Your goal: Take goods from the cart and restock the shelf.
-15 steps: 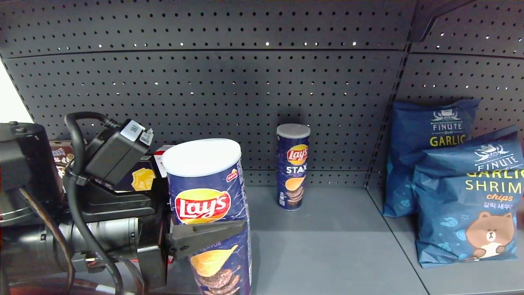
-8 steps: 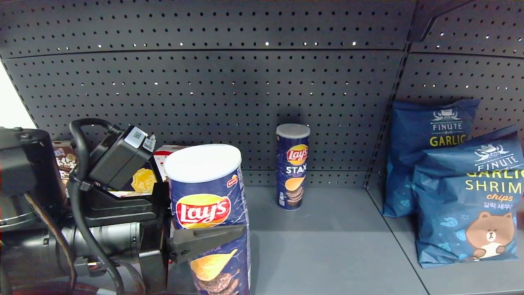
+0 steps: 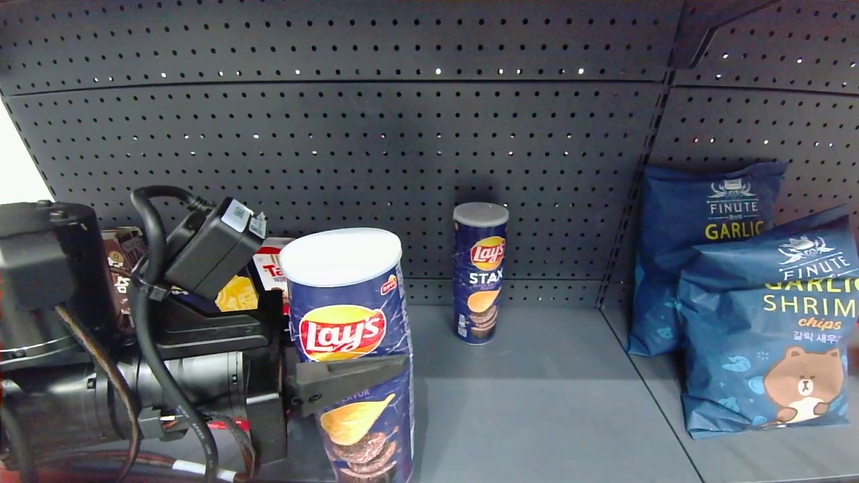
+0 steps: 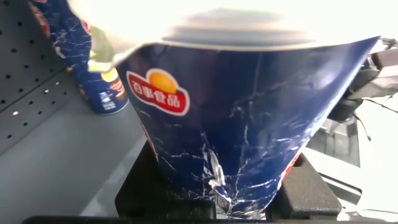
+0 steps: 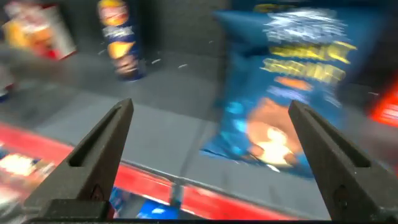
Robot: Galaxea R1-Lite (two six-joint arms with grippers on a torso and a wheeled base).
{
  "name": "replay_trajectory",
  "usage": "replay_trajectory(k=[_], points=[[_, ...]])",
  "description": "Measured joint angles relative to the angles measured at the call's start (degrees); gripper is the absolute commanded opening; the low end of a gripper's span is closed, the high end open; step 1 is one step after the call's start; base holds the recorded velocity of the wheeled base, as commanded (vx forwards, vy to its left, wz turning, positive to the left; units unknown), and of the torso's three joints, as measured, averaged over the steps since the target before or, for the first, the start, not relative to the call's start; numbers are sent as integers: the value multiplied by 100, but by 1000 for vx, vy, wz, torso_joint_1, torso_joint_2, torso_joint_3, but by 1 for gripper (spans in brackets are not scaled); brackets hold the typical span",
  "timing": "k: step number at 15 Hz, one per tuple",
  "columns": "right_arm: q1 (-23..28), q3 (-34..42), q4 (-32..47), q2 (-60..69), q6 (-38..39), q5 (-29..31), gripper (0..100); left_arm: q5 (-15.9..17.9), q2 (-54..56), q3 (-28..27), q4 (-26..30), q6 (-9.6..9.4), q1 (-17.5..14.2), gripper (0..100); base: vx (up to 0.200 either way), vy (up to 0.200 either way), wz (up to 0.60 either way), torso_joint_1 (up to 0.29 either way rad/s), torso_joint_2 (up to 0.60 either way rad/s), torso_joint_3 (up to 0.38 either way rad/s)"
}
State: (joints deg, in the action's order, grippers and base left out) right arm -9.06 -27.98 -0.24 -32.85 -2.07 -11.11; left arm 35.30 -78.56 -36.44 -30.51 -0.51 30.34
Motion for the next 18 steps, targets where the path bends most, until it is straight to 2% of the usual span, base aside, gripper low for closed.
replay_trajectory(k=[2,4,6,9,12,18], points=[[-635,-380,-299,-866,-44,-33,100,-38,-44,-16,-2,-2,0,0,0,0,0,0,0,0],[-1172,-571,-1040,-1687,-63,7,100,-39,-77,-41,2,-2,-6,0,0,0,0,0,0,0],[-1575,-625,-1886,-2488,-72,85,100,-46,-96,-52,2,-2,-11,0,0,0,0,0,0,0],[-2126,-642,-2640,-3512,-79,334,100,-57,-118,-50,2,-2,-11,0,0,0,0,0,0,0],[-2303,-686,-3128,-4308,-222,378,100,-85,-135,-49,5,0,-11,0,0,0,0,0,0,0],[-2334,-805,-4236,-5602,-466,413,100,-85,-156,-41,5,7,-28,0,0,0,0,0,0,0]])
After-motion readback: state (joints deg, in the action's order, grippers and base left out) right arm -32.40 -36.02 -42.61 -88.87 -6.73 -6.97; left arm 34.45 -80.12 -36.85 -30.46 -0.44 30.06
